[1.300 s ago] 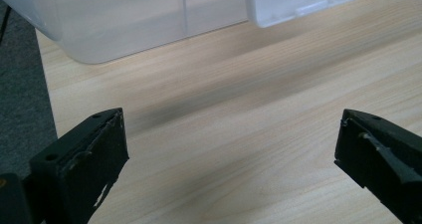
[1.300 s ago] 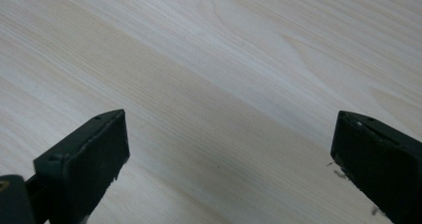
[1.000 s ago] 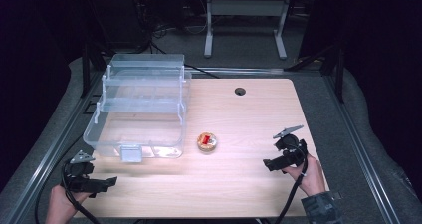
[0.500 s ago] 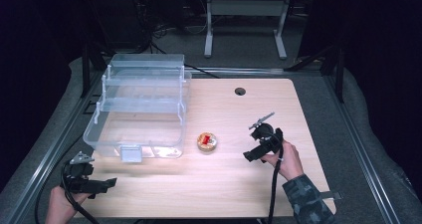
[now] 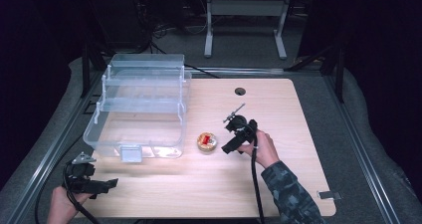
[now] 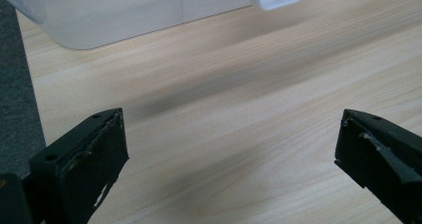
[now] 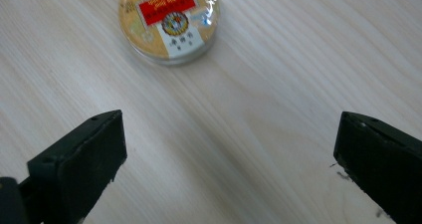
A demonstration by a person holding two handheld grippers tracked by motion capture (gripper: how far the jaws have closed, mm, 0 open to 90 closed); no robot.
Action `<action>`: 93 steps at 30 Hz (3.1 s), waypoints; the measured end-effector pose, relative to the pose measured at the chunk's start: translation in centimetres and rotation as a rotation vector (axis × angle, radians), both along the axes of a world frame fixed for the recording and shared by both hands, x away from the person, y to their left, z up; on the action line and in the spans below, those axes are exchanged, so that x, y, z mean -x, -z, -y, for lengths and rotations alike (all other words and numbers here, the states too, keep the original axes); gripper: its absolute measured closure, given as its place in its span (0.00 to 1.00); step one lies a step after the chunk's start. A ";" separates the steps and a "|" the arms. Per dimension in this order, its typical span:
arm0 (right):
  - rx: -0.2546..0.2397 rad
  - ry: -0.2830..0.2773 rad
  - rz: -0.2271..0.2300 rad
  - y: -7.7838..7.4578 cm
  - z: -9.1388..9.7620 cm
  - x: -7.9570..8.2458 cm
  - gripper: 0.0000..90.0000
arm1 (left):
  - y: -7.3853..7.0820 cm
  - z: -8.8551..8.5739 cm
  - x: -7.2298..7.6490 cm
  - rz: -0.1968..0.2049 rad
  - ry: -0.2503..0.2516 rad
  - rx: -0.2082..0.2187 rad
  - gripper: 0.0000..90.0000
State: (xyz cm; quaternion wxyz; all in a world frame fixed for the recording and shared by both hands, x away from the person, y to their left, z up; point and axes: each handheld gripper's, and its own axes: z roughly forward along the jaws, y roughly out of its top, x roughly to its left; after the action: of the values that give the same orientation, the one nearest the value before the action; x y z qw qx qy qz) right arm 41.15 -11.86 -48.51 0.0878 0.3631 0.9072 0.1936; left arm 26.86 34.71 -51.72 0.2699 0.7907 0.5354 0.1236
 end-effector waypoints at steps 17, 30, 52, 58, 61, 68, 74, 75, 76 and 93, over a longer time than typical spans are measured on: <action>0.059 -0.105 -0.055 3.6 -7.9 -3.6 0.00 | 0.5 -0.7 0.4 -0.010 -0.022 0.001 0.00; 0.129 -0.136 -0.082 4.3 -10.0 -4.5 0.10 | 0.4 -1.0 0.6 -0.011 -0.027 -0.005 0.00; 0.119 -0.137 -0.069 3.1 -8.8 -4.1 0.22 | 0.4 -1.0 0.3 -0.021 -0.019 -0.008 0.00; 0.122 -0.118 -0.048 1.5 -6.9 -3.3 0.22 | 0.3 -0.9 0.4 -0.025 -0.018 -0.012 0.00; 0.117 -0.101 -0.039 1.0 -5.6 -2.9 0.22 | 0.3 -0.9 0.4 -0.024 -0.017 -0.013 0.00; 0.132 -0.038 -0.048 0.2 -2.0 -2.6 0.22 | 0.6 -0.9 0.1 -0.048 -0.003 -0.018 0.00; 0.072 -0.004 -0.060 0.0 1.1 -2.5 0.22 | 0.6 -0.7 0.0 -0.042 -0.001 -0.015 0.00; 0.135 0.022 -0.054 -0.5 1.7 -2.3 0.22 | 0.6 -0.7 0.0 -0.043 -0.003 -0.016 0.00; 0.135 0.022 -0.054 -0.5 1.7 -2.3 0.22 | 0.7 -0.7 0.1 -0.045 -0.003 -0.015 0.00; 0.156 0.163 -0.069 -0.6 9.1 -1.8 0.22 | 0.9 -0.7 0.2 -0.052 -0.003 -0.012 0.00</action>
State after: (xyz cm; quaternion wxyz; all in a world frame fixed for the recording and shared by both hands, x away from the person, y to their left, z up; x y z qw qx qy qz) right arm 42.99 -20.96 -47.89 0.0998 0.4342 0.8894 0.1020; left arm 26.63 35.40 -52.60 0.2508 0.7944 0.5429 0.1065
